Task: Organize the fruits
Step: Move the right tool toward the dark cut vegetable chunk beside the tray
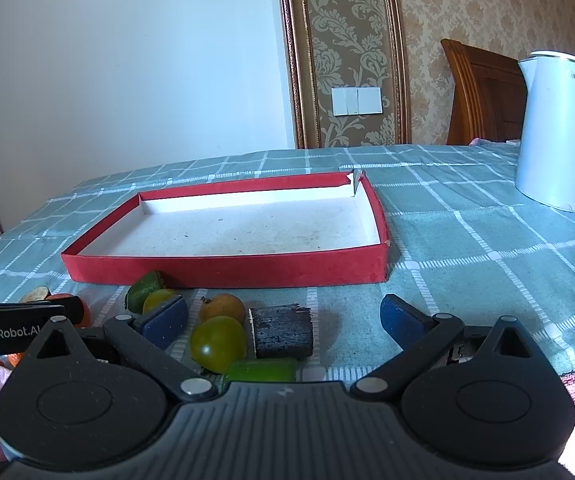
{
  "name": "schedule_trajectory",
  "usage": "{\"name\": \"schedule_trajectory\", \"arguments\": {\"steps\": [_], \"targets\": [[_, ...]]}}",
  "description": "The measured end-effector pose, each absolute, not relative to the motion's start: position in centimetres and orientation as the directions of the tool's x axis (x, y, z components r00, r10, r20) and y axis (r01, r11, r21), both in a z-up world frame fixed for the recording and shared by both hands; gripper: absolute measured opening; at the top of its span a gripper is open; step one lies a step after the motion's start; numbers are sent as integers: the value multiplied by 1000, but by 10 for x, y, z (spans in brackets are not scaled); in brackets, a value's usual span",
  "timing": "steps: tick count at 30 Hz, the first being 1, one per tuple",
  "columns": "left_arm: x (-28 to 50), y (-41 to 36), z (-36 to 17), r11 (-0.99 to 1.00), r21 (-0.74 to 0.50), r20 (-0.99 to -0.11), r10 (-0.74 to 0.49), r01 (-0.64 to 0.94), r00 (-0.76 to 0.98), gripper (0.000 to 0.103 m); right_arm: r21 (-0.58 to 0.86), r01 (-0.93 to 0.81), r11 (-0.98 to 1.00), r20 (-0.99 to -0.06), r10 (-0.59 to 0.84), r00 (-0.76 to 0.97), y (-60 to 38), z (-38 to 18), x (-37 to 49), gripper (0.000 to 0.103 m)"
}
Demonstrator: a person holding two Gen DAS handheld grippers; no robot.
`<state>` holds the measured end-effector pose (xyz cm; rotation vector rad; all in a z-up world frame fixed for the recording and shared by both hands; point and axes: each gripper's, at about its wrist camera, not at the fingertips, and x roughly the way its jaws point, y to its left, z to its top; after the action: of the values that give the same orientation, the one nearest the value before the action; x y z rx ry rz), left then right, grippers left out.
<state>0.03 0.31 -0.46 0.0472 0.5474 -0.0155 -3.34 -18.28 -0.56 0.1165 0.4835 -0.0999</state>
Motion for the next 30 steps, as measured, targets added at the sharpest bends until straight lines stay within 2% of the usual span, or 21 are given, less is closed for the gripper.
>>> {"name": "schedule_trajectory", "arguments": {"steps": [30], "targets": [[-1, 4, -7, 999, 42, -513, -1, 26, 859, 103, 117, 139, 983, -482, -66, 874, -186, -7, -29, 103]]}}
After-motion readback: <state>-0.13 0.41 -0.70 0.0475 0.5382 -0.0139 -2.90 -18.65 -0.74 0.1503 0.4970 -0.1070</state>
